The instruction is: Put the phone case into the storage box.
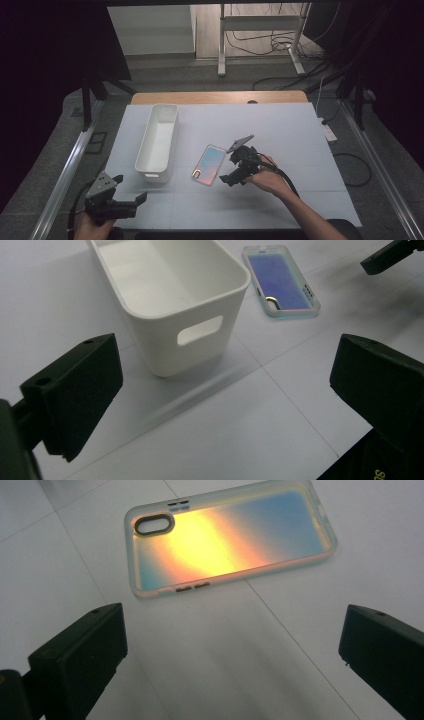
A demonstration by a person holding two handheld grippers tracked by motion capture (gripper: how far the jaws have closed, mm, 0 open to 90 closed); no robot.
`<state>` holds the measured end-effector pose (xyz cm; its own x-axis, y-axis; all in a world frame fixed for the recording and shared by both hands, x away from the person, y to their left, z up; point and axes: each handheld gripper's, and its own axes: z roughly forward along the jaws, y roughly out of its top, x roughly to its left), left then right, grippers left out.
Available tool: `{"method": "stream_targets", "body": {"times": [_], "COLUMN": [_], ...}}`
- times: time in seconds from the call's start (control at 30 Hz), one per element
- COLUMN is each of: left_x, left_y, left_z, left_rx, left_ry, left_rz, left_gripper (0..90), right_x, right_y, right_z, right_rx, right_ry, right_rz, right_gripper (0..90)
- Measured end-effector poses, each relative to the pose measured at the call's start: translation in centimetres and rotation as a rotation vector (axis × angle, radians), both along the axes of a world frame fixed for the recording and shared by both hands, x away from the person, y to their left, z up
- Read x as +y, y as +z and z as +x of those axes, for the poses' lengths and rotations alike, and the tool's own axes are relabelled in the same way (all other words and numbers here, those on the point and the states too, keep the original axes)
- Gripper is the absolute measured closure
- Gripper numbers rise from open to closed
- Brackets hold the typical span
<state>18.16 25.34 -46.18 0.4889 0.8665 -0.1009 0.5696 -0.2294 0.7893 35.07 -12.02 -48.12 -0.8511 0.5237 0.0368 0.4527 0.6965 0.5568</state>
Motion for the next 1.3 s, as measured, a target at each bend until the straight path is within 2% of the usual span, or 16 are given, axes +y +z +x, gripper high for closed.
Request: {"method": "stream_targets", "body": {"times": [0.1, 0.3, 0.53, 0.67, 0.7, 0.77, 0.83, 0.97, 1.0, 1.03, 1.07, 1.1, 1.2, 1.27, 1.3], "left_x": [0.0, 0.0, -0.1, -0.1, -0.1, -0.1, -0.1, -0.1, -0.1, -0.1, -0.1, 0.0, 0.0, 0.0, 0.0], "left_y": [0.0, 0.0, 0.0, 0.0, 0.0, 0.0, 0.0, 0.0, 0.0, 0.0, 0.0, 0.0, 0.0, 0.0, 0.0], "left_z": [0.0, 0.0, 0.0, 0.0, 0.0, 0.0, 0.0, 0.0, 0.1, 0.1, 0.1, 0.1, 0.1, 0.1, 0.1], "left_rx": [-0.001, 0.0, 0.001, 0.002, 0.002, 0.002, 0.002, 0.002, 0.003, 0.003, 0.004, 0.004, 0.005, 0.005, 0.005], "left_ry": [-0.001, -0.002, -0.002, -0.001, -0.001, -0.001, -0.001, -0.002, -0.002, -0.002, -0.002, -0.002, -0.001, 0.0, 0.0], "left_rz": [0.002, 0.002, 0.005, 0.005, 0.005, 0.005, 0.006, 0.007, 0.007, 0.007, 0.005, 0.004, 0.003, 0.003, 0.003], "left_gripper": [1.4, 1.6, 1.8, 1.9, 1.9, 1.9, 1.9, 2.0, 2.0, 2.1, 2.1, 2.1, 2.2, 2.3, 2.3], "right_x": [0.6, 1.3, 2.1, 2.6, 3.0, 3.1, 3.3, 3.5, 3.6, 3.6, 3.7, 3.8, 3.9, 4.0, 4.1], "right_y": [-0.2, -0.4, -0.7, -0.9, -1.0, -1.1, -1.1, -1.0, -1.0, -1.0, -0.9, -0.9, -0.8, -0.8, -0.8], "right_z": [0.1, 0.4, 0.7, 0.8, 0.8, 0.8, 0.8, 0.8, 0.8, 0.8, 0.8, 0.8, 1.2, 1.3, 1.3], "right_rx": [0.008, 0.028, 0.033, 0.036, 0.032, 0.033, 0.026, 0.017, 0.016, 0.016, 0.009, 0.02, 0.064, 0.078, 0.073], "right_ry": [0.004, 0.009, 0.013, 0.016, 0.018, 0.018, 0.009, 0.032, 0.053, 0.053, 0.064, 0.078, 0.081, 0.077, 0.079], "right_rz": [-0.007, 0.011, 0.016, -0.001, -0.015, -0.018, -0.028, -0.023, -0.015, -0.015, -0.011, 0.0, 0.031, 0.05, 0.042], "right_gripper": [0.0, 0.0, 0.0, 0.0, 4.1, 6.0, 14.6, 35.9, 45.5, 45.5, 51.9, 64.8, 88.0, 89.5, 89.5]}}
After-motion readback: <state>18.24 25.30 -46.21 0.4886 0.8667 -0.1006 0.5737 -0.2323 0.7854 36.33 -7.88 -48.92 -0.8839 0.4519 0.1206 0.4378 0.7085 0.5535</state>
